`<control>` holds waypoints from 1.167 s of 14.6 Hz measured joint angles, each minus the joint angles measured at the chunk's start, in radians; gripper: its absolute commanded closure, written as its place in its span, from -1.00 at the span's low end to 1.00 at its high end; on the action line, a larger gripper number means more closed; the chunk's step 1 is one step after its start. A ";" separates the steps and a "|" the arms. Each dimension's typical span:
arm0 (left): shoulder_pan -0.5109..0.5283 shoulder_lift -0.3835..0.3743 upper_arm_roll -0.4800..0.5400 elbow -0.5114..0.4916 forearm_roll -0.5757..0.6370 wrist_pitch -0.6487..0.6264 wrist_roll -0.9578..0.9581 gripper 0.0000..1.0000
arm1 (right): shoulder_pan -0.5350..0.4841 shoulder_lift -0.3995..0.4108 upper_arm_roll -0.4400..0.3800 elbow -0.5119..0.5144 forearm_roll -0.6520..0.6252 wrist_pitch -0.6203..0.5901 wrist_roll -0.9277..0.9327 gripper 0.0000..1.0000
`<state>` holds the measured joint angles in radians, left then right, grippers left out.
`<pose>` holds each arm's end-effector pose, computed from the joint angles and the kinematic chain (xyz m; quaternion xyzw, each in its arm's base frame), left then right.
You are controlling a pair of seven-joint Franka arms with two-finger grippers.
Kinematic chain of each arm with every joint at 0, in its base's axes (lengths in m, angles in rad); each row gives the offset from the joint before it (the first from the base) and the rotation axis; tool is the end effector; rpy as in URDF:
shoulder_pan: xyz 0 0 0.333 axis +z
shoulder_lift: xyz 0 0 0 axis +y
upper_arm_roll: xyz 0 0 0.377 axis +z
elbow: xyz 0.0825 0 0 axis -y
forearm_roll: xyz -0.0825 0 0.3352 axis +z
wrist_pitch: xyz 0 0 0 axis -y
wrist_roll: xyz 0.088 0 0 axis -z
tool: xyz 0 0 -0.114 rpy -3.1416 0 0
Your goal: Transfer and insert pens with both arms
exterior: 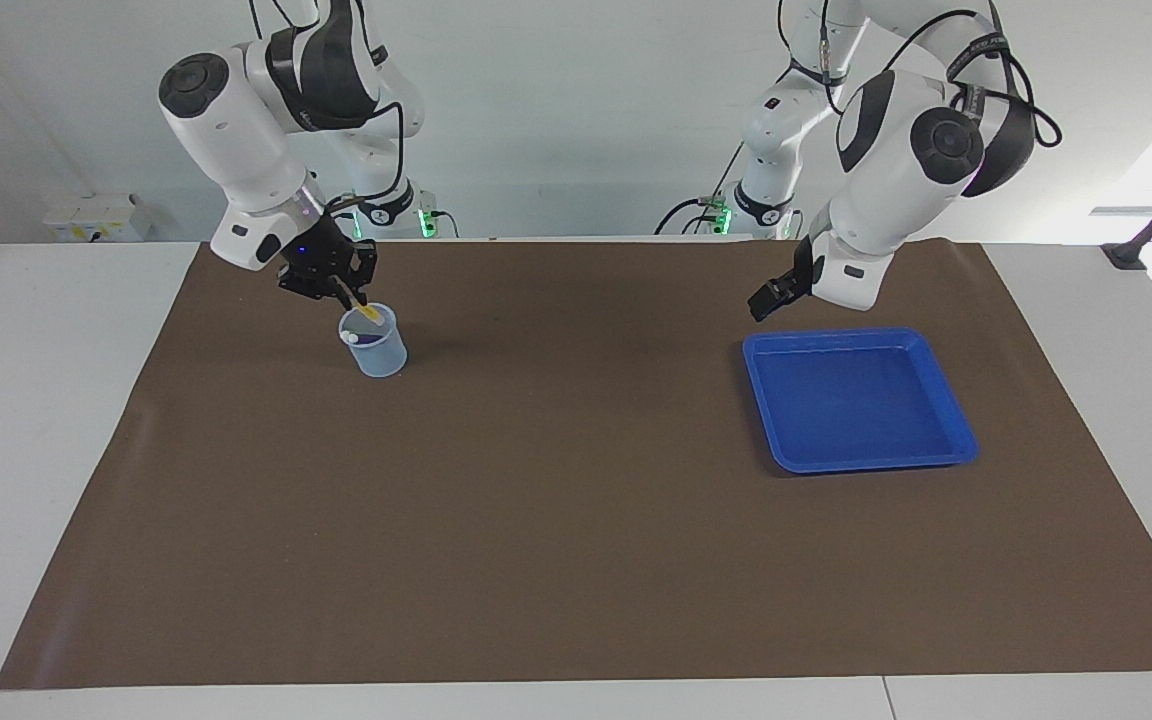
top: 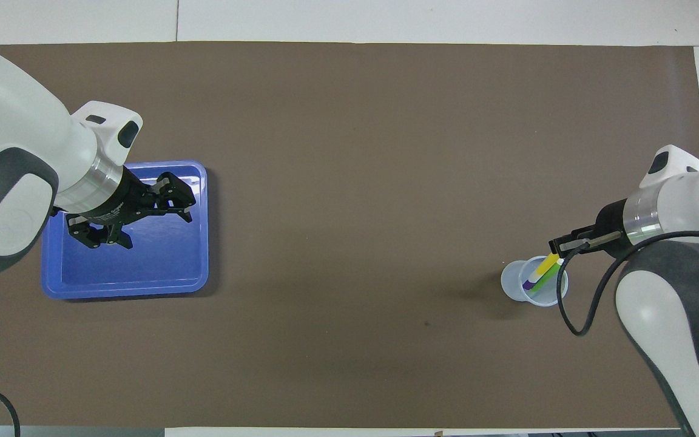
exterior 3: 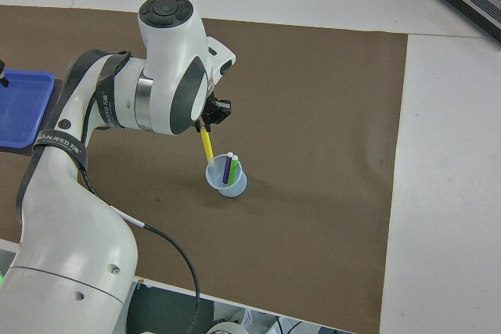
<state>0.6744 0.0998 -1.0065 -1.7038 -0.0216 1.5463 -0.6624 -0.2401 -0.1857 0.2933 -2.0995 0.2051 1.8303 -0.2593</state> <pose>0.4883 -0.1466 0.5934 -0.9799 -0.1608 0.1176 0.0038 0.4335 0.0510 0.5598 -0.9891 -0.1211 0.0368 0.0754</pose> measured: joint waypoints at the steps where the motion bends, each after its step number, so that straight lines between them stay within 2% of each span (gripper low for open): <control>1: 0.000 0.000 0.000 0.026 0.024 -0.020 0.033 -1.00 | -0.008 -0.001 -0.001 -0.018 -0.001 0.007 -0.006 1.00; 4: -0.001 0.000 -0.001 0.100 0.085 -0.093 0.130 -1.00 | -0.037 -0.001 -0.002 -0.053 -0.002 0.042 -0.024 1.00; 5: -0.001 0.000 -0.002 0.120 0.097 -0.116 0.159 -1.00 | -0.038 -0.001 -0.002 -0.062 -0.002 0.059 -0.024 0.61; 6: -0.001 0.000 -0.002 0.136 0.110 -0.140 0.188 -1.00 | -0.037 -0.001 0.001 -0.069 -0.002 0.075 -0.024 0.04; 7: -0.001 0.000 -0.002 0.151 0.120 -0.159 0.219 -1.00 | -0.037 -0.002 0.003 -0.073 -0.002 0.080 -0.024 -0.23; 9: -0.001 0.000 -0.002 0.177 0.128 -0.178 0.267 -1.00 | -0.038 -0.002 0.003 -0.074 -0.002 0.080 -0.024 -0.91; 10: -0.001 -0.001 -0.002 0.184 0.129 -0.183 0.278 -1.00 | -0.038 -0.002 0.002 -0.072 -0.002 0.081 -0.024 -1.00; 13: -0.038 -0.001 0.030 0.188 0.157 -0.186 0.295 -1.00 | -0.038 -0.003 0.002 -0.053 -0.002 0.076 -0.024 -1.00; 15: -0.171 -0.004 0.171 0.191 0.164 -0.187 0.313 -1.00 | -0.039 -0.003 0.001 -0.030 -0.002 0.056 -0.024 -1.00; 17: -0.348 -0.018 0.363 0.196 0.164 -0.189 0.358 -1.00 | -0.042 -0.003 0.001 0.005 -0.002 0.030 -0.024 -1.00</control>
<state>0.3260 0.0822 -0.6439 -1.5074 0.1424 1.3569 -0.3039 -0.2816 -0.1892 0.2939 -2.0949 0.2033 1.8605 -0.2835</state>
